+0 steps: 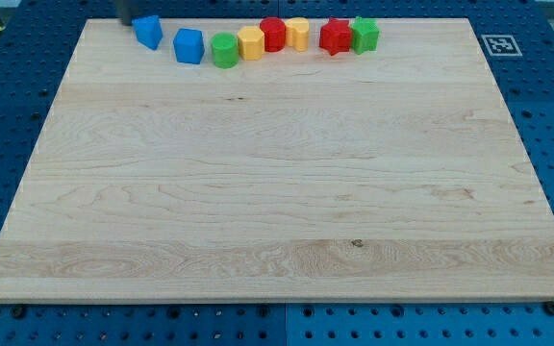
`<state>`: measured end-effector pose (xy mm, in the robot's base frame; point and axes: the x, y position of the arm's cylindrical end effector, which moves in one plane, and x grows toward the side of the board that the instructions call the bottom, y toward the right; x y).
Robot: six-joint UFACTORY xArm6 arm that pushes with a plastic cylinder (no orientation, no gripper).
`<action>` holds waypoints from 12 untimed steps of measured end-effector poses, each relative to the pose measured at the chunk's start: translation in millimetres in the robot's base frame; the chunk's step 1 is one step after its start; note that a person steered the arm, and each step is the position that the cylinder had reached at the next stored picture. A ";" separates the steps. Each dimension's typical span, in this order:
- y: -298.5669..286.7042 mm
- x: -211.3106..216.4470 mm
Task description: Slide the green circle yellow hexagon and blue cube to form a horizontal line
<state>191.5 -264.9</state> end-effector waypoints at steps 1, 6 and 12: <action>-33.8 38.1; 205.6 122.3; 235.9 99.3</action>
<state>290.8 -28.9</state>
